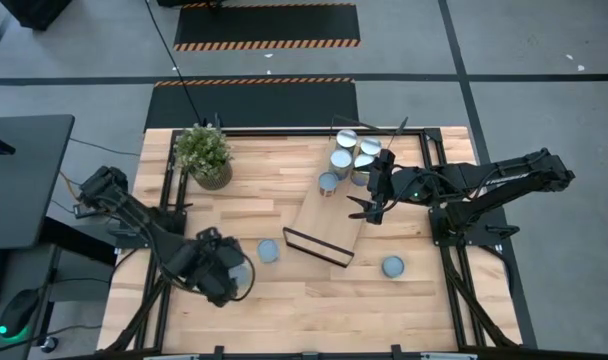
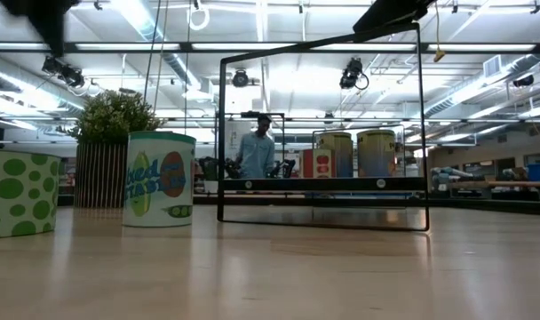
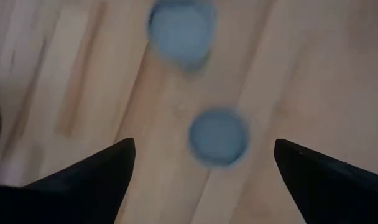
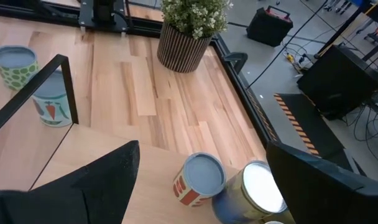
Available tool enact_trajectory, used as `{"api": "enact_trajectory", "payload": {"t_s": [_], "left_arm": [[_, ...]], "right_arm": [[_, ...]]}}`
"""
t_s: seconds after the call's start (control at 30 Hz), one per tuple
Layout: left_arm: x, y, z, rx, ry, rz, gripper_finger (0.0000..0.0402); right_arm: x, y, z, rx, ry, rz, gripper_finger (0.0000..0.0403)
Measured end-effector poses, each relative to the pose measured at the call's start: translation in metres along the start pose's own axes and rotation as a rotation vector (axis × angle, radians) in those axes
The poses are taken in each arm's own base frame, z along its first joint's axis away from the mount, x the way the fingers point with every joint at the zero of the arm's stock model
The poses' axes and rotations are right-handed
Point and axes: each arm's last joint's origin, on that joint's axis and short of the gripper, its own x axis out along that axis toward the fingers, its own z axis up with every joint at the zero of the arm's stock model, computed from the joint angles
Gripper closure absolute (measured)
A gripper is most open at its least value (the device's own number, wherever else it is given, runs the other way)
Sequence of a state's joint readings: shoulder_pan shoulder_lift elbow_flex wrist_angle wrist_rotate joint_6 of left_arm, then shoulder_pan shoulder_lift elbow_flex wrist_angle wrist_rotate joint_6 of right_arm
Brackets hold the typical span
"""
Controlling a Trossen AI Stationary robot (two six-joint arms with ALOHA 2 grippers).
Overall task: Pick and place cans onto a shelf
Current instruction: Put the canned peas on the shelf
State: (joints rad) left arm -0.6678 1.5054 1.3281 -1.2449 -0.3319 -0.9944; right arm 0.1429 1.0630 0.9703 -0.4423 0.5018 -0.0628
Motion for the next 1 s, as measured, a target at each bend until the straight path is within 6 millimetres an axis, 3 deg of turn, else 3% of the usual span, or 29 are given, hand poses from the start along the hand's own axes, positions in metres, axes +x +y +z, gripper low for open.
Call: {"api": "enact_trajectory", "payload": {"t_s": [0.2,0.37,0.6,0.77,1.0], "left_arm": [[0.042,-0.003,-0.046,-0.055,0.213,0.003,0.0013],[0.079,-0.006,-0.071,-0.076,0.229,-0.078,0.0013],[0.112,0.003,-0.076,-0.126,0.097,-0.106,0.0013],[0.121,-0.001,-0.068,-0.127,-0.034,-0.192,0.0013],[0.126,0.003,-0.069,-0.134,-0.033,-0.185,0.0035]], "right_arm": [[0.0,0.0,0.0,-0.001,0.0,0.0,0.0045],[0.0,0.0,0.0,-0.001,0.0,0.0,0.0045],[0.0,0.0,0.0,-0.005,0.0,0.0,0.0045],[0.0,0.0,0.0,-0.008,0.0,0.0,0.0045],[0.0,0.0,0.0,-0.008,0.0,0.002,0.0045]]}}
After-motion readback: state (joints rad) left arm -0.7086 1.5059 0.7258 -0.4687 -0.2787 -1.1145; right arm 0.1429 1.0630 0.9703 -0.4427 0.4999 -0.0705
